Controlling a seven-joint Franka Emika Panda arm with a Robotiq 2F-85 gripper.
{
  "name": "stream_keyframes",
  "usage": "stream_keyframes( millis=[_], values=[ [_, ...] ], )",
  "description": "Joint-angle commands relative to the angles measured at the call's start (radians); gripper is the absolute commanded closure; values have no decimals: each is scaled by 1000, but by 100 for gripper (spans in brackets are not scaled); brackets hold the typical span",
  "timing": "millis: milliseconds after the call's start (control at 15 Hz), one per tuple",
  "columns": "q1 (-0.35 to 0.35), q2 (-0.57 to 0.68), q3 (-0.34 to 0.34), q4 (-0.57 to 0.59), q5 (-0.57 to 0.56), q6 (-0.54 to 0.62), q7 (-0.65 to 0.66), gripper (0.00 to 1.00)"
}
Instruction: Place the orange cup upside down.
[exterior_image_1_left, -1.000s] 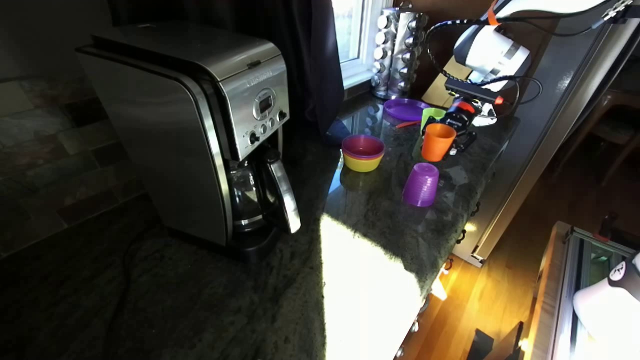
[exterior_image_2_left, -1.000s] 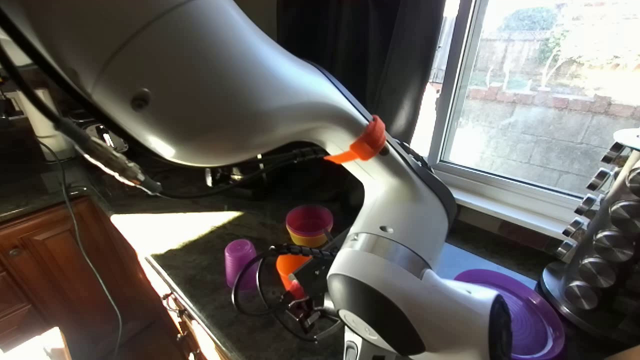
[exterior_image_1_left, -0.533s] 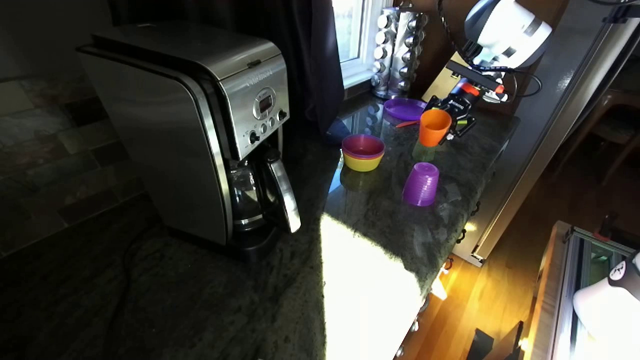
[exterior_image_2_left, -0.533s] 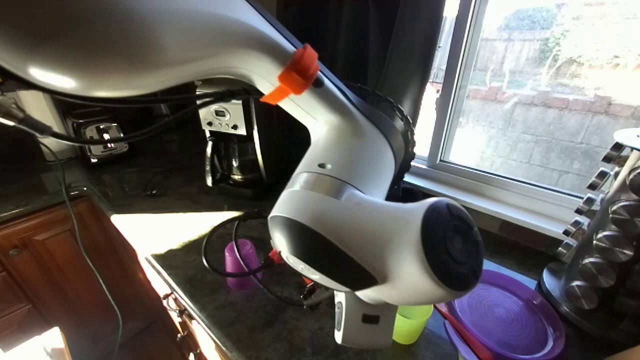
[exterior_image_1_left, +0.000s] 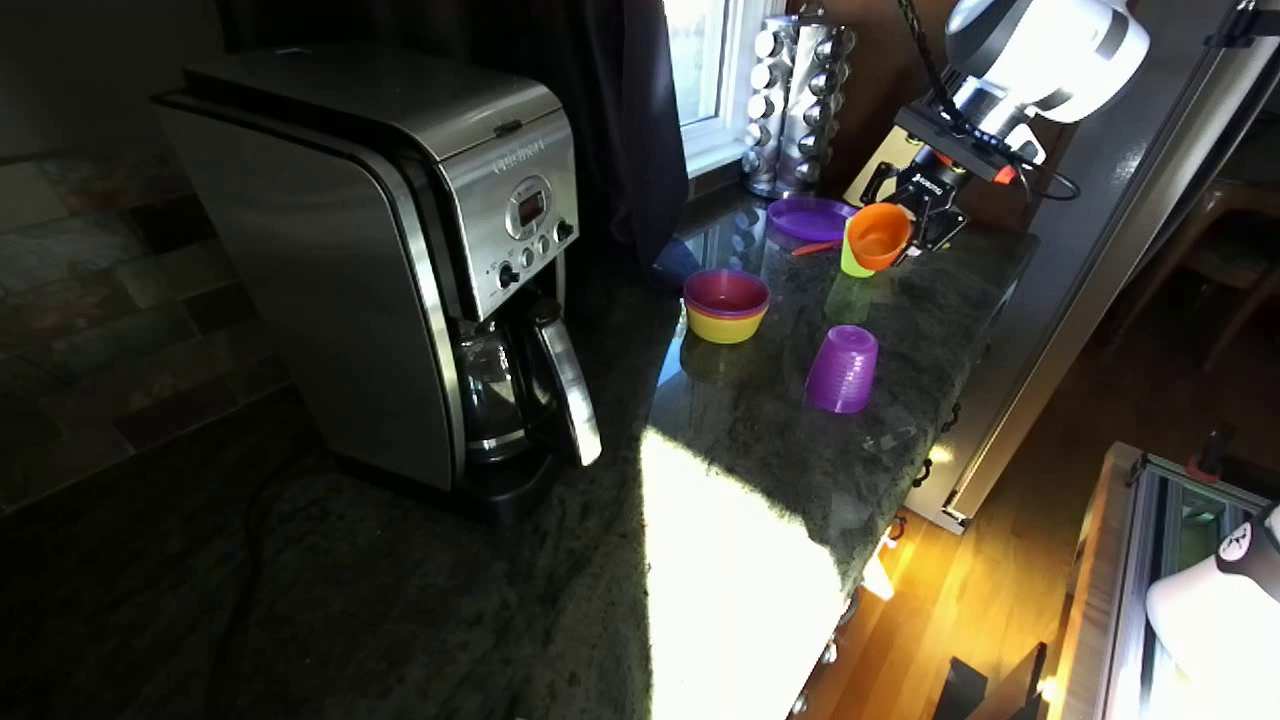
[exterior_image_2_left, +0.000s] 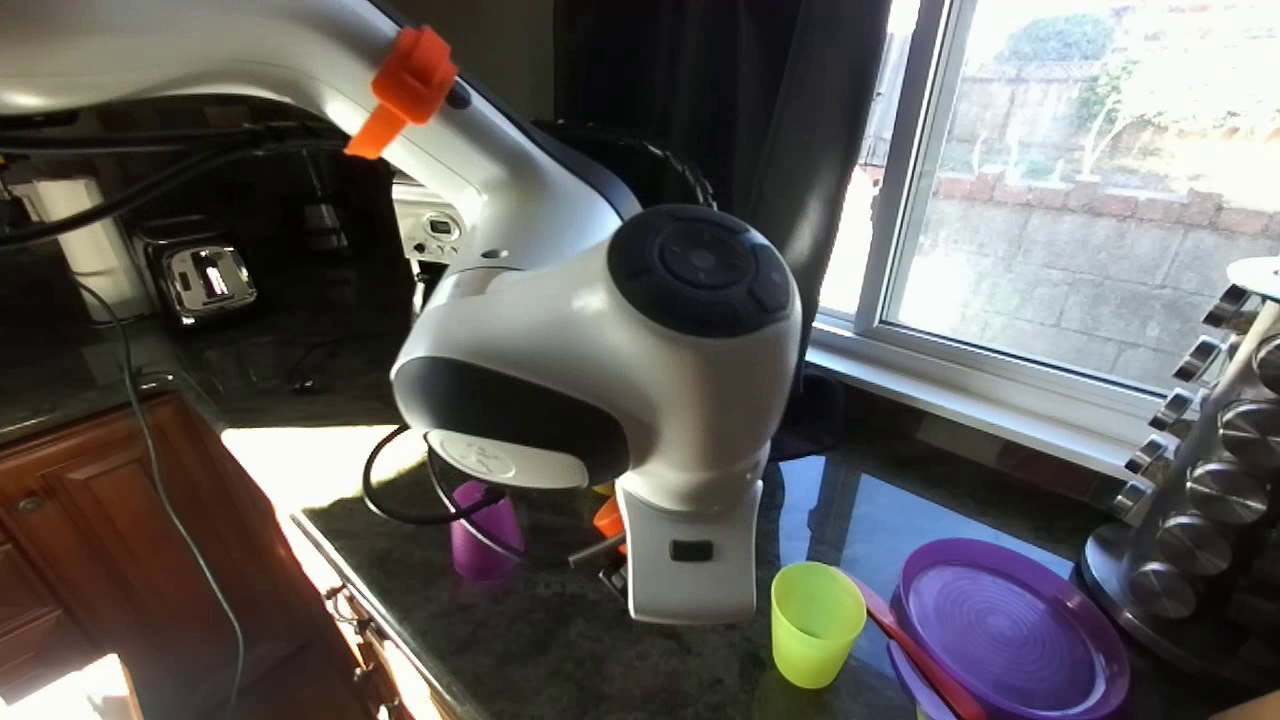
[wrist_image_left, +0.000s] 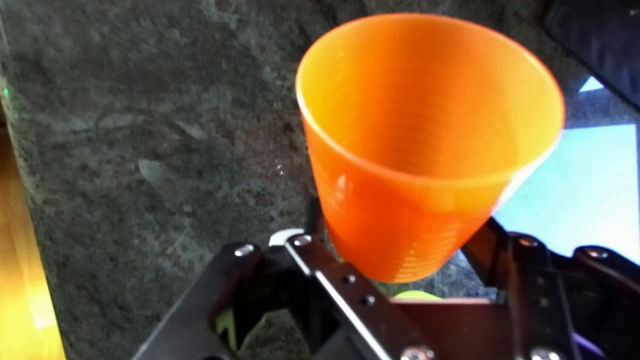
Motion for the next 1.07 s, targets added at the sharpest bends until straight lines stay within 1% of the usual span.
stream_keyframes(
  millis=[0,133,267,400,467,533,600,667,733,800,867,1000],
  values=[
    [-1,-85,52,-105,-150,171,92,58],
    [-6,-98,83,-138,-241,258,144,58],
    [-20,-102,117,-173,-360,354,222,58],
    [-58,-102,163,-209,-531,439,336,58],
    [-114,-86,214,-220,-609,478,388,58],
    [-187,-80,271,-227,-689,501,444,58],
    [-275,-84,335,-231,-768,505,499,58],
    [-341,-113,384,-237,-848,480,562,58],
    [-324,-144,378,-237,-928,428,657,58],
    [-285,-158,375,-231,-854,382,632,58],
    [-289,-89,349,-210,-843,454,575,33],
    [-287,-116,365,-210,-844,415,593,33]
  ],
)
